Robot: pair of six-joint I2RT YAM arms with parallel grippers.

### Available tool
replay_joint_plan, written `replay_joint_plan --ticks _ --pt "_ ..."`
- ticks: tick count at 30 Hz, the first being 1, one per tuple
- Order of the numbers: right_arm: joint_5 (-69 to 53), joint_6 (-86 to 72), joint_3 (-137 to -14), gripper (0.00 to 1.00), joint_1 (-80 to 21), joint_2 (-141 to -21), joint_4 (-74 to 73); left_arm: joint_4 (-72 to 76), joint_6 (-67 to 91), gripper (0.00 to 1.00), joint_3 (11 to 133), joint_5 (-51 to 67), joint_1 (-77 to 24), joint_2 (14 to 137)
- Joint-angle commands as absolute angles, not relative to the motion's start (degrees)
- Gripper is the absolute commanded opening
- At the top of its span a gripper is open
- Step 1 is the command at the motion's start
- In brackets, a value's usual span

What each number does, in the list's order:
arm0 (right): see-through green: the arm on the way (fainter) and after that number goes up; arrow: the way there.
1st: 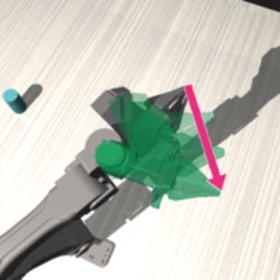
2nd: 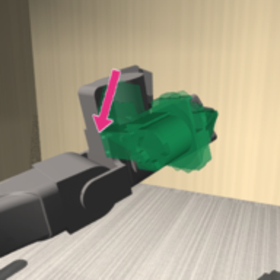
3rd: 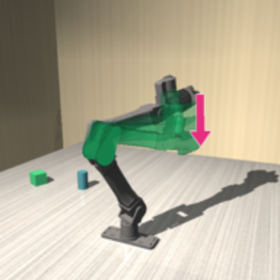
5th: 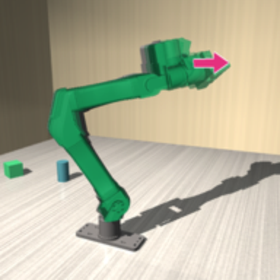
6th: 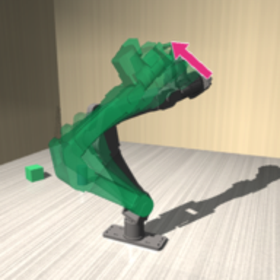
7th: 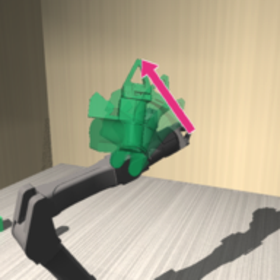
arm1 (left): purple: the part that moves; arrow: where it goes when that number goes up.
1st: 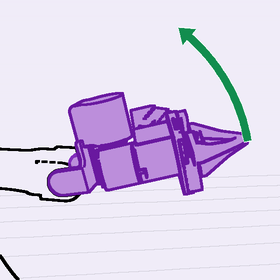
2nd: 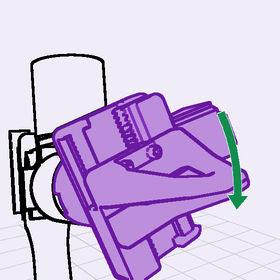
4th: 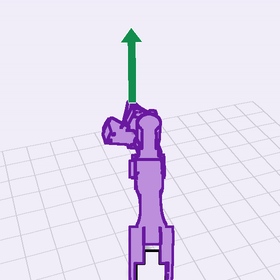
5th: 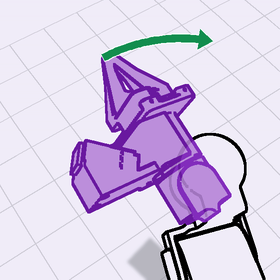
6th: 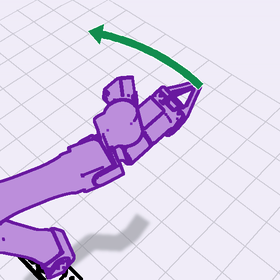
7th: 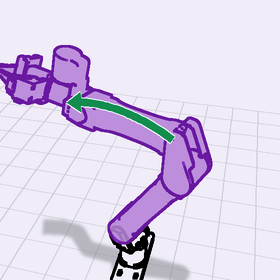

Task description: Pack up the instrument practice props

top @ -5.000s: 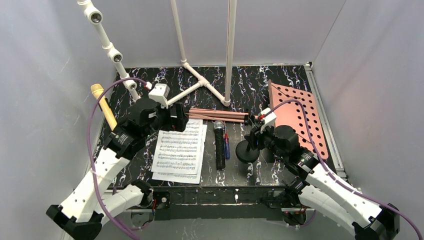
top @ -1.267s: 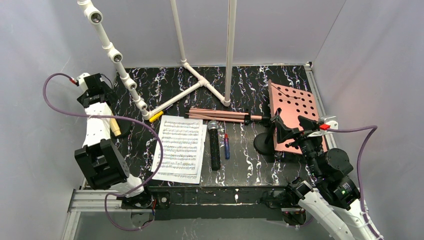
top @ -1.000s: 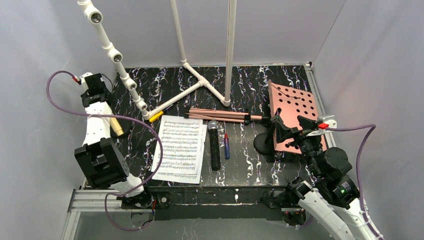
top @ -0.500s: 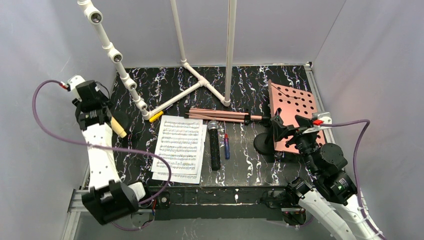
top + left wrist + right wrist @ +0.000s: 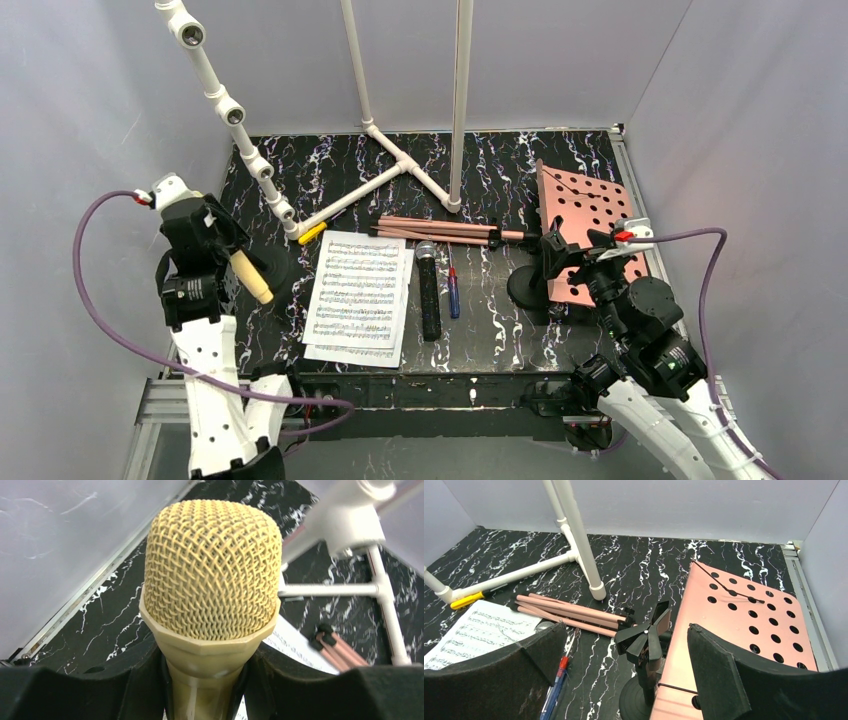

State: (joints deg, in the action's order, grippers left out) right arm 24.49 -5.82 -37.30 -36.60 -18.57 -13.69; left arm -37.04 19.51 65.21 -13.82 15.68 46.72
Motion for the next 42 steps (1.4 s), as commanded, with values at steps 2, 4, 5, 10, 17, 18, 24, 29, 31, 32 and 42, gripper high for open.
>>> replay_joint_plan --ticks 2,4,5,10,17,18,24,29,31,32,42 --pt "26.2 -5.6 -37.2 0.99 -36.5 -19.7 -12.5 -38.6 14.1 0.06 67.0 -13.7 7.9 41.5" --pt "26.6 -5.4 -37.2 0.99 -36.5 -20.0 -12.5 -40.2 12.7 0.06 67.5 -11.9 5.3 40.6" --pt "26.8 -5.4 -37.2 0.99 -36.5 -20.1 -12.4 -40.9 12.2 0.05 67.7 -10.5 3.7 40.2" --pt "26.8 -5.8 -38.2 0.99 -36.5 -19.7 -13.7 -42.2 9.3 0.02 68.6 3.5 -2.1 40.2" --pt "23.1 -8.1 -41.6 0.99 -36.5 -18.5 -17.0 -41.8 9.2 0.0 72.0 23.3 -5.4 43.8" --pt "22.2 -8.5 -42.0 0.99 -36.5 -18.4 -17.1 -41.2 9.7 0.0 72.4 25.9 -5.8 44.4" --pt "14.1 -12.3 -42.5 0.99 -36.5 -18.9 -15.8 -33.5 13.6 0.0 69.7 32.7 -11.5 47.2" --pt "7.9 -16.6 -42.5 0.99 -36.5 -21.4 -13.9 -29.5 13.6 0.0 69.4 26.5 -22.8 50.6" --pt "5.9 -17.5 -42.7 0.99 -36.5 -22.4 -13.5 -27.9 13.3 0.0 69.7 23.5 -29.3 52.6" --pt "3.6 -18.3 -42.9 0.99 -36.5 -23.3 -13.5 -24.6 11.2 0.0 69.5 20.0 -36.2 55.3" --pt "-2.1 -25.3 -40.4 0.99 -36.5 -22.7 -9.9 -13.1 1.1 0.0 70.0 16.0 -53.2 68.5"
